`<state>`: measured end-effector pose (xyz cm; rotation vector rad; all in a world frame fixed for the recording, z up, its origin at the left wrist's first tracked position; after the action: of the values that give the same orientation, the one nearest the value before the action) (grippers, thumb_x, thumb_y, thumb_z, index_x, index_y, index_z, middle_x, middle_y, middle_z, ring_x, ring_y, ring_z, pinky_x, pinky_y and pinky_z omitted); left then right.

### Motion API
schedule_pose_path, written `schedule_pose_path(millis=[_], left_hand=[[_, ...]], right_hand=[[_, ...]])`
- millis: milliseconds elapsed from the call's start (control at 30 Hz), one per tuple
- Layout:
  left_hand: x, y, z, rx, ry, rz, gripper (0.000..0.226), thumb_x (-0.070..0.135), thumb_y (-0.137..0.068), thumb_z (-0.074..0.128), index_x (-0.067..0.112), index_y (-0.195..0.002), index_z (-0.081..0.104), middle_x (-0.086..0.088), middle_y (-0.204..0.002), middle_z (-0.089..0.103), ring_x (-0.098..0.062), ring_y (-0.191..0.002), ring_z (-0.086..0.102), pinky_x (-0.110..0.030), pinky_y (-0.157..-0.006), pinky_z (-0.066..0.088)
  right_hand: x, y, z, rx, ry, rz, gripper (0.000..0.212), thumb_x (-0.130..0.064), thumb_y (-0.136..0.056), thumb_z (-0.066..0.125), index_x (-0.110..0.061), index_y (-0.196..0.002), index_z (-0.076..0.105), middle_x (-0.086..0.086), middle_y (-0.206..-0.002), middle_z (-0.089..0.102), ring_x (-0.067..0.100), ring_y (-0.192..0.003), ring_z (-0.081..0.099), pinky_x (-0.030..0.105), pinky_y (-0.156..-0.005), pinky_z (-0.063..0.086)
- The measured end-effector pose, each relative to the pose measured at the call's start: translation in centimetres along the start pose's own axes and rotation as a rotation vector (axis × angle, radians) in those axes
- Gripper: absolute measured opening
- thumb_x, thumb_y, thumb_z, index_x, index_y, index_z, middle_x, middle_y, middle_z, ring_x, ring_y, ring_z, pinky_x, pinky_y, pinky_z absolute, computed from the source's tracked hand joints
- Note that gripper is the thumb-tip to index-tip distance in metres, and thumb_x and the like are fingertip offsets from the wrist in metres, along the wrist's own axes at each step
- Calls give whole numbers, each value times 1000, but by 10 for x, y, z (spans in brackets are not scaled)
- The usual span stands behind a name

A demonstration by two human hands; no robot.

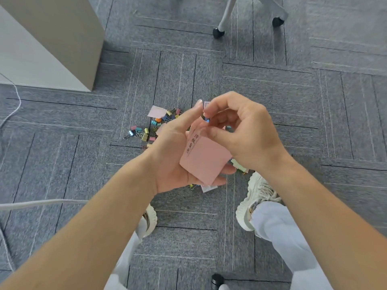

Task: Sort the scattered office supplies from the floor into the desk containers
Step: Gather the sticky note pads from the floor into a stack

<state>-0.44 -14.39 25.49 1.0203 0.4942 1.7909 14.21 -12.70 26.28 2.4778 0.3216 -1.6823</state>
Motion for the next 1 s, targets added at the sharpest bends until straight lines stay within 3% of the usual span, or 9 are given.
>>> schedule_pose_path(millis=[167,233,300,400,433,567,667,833,1000], left_hand=[[-1,-1,-1,9,56,36,84,72,-82,48,6,-134,53,-21,-105,66,-46,-99,63,-52,-83,53],[0,-1,-1,6,65,51,75,71,-83,46,9,-122,60,-19,-99,67,-43,-96,65,-52,-86,53],[1,-1,1,11,57,68,72,70,-81,47,10,-118,62,-18,-97,67,-41,-95,65,-54,-86,54],[-1,-3,4,11,51,78,86,68,-76,51,3,-131,56,-21,-106,64,-41,-100,64,-56,-88,53],[-2,-4,5,10,38,86,84,67,-75,52,4,-130,56,-21,-106,64,-42,-100,64,-56,-88,53],[-4,-8,4,14,-22,75,62,66,-78,53,13,-108,67,-22,-105,68,-50,-108,62,-66,-96,45],[-5,-8,5,1,-34,29,53,68,-81,52,20,-88,74,-24,-108,68,-53,-114,58,-70,-99,41],[-6,-9,5,-3,-38,8,59,69,-83,50,16,-102,69,-27,-112,66,-54,-116,57,-70,-101,39],[-7,-8,5,16,-38,-7,61,68,-81,53,13,-101,69,-25,-108,66,-42,-100,63,-66,-100,44]], right_hand=[[6,0,-10,-34,163,113,18,-35,-79,81,-35,-86,64,-14,-89,64,6,-80,62,25,-73,50],[10,0,-13,-66,232,137,12,-34,-80,80,-31,-85,69,-11,-93,64,8,-87,62,30,-78,51],[11,-1,-15,-126,270,177,10,-30,-81,80,-29,-85,70,-8,-95,63,5,-89,59,26,-81,48],[8,-1,-17,-223,240,283,10,-25,-83,78,-24,-82,67,3,-95,66,-1,-73,56,10,-60,45],[8,-1,-17,-235,231,296,11,-23,-85,76,-22,-81,66,6,-95,67,1,-72,58,12,-57,48],[8,-3,-21,-212,290,218,10,-27,-87,73,-27,-80,66,3,-98,65,14,-92,61,38,-86,52],[7,-2,-24,-205,333,182,6,-30,-88,72,-29,-85,67,-8,-95,67,6,-83,62,31,-82,50],[8,-2,-26,-220,366,170,8,-30,-88,72,-32,-83,65,-14,-85,67,-2,-71,58,19,-72,47],[12,-4,-23,-246,286,189,12,-28,-87,74,-28,-80,64,-11,-79,68,3,-71,62,25,-72,51]])
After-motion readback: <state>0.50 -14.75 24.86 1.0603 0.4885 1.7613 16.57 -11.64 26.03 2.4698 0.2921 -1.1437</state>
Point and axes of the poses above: each hand's wrist, its own y-axis away from the middle knuckle, its own z-axis out of the palm, x = y × z, the point moved 1 cm from there along -y, towards the middle knuckle
